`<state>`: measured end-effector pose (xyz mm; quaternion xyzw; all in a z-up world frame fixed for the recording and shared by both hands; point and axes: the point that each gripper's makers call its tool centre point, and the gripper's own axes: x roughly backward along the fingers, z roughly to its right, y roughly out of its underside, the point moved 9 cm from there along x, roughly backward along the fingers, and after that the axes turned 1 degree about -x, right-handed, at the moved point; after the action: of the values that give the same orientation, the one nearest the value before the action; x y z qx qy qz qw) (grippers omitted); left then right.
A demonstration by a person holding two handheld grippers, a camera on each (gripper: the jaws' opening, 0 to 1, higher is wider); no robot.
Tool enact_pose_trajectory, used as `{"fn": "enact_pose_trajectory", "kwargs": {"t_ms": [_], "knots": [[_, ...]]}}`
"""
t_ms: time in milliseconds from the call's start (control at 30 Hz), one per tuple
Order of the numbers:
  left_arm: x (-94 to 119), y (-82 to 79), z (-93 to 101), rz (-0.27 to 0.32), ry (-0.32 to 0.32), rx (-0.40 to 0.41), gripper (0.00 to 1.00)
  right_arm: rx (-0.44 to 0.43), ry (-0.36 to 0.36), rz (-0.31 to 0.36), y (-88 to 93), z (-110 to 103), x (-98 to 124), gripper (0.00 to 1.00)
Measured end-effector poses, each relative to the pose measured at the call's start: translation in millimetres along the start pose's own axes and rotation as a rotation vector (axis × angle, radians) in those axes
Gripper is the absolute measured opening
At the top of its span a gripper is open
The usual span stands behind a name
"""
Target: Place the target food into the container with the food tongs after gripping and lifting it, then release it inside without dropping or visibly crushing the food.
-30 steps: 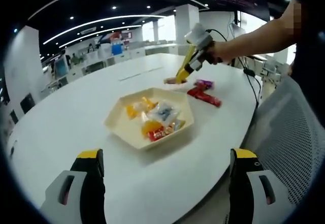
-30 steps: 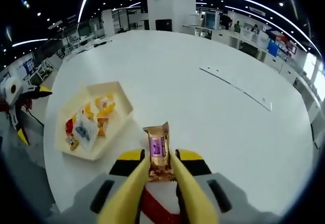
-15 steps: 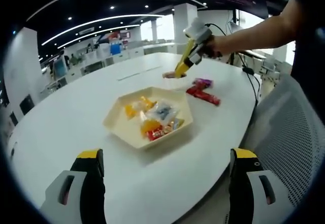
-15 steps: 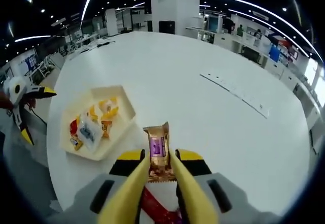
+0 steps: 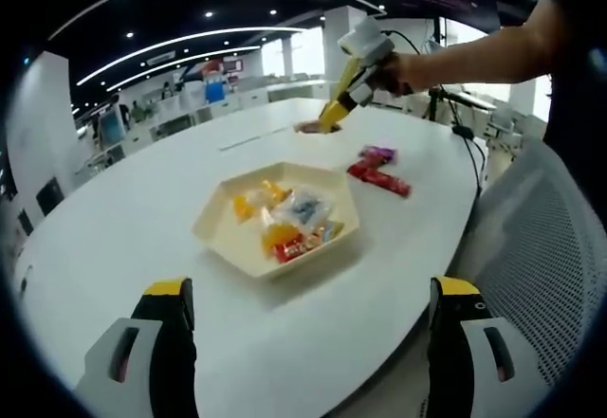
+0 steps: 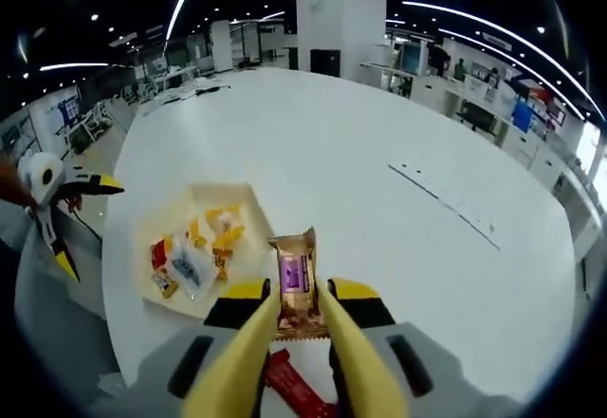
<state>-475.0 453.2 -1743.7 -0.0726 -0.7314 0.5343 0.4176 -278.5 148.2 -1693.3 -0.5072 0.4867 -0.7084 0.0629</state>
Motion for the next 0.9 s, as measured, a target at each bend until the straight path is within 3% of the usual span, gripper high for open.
{"fn": "enact_pose_trajectory", "kwargs": {"t_ms": [200,533,900], "knots": [[0.3,-0.3,-0.3,0.002,-0.001,0.000,0.99,0.023,-0.019,0.026,-18.5,-9.3,0.7,0.23],[0.0,0.6,-0.4,-0.004,0.001,-0.003,0.99,0.070,-0.102,0.061,-45.2,-48.7,-7.6,0.23],[0.3,0.1,-0.1,-0.003,-0.002,-0.004,0.99,0.148,-0.164,0.073,-61.2,-79.8,-9.4,0.23]]}}
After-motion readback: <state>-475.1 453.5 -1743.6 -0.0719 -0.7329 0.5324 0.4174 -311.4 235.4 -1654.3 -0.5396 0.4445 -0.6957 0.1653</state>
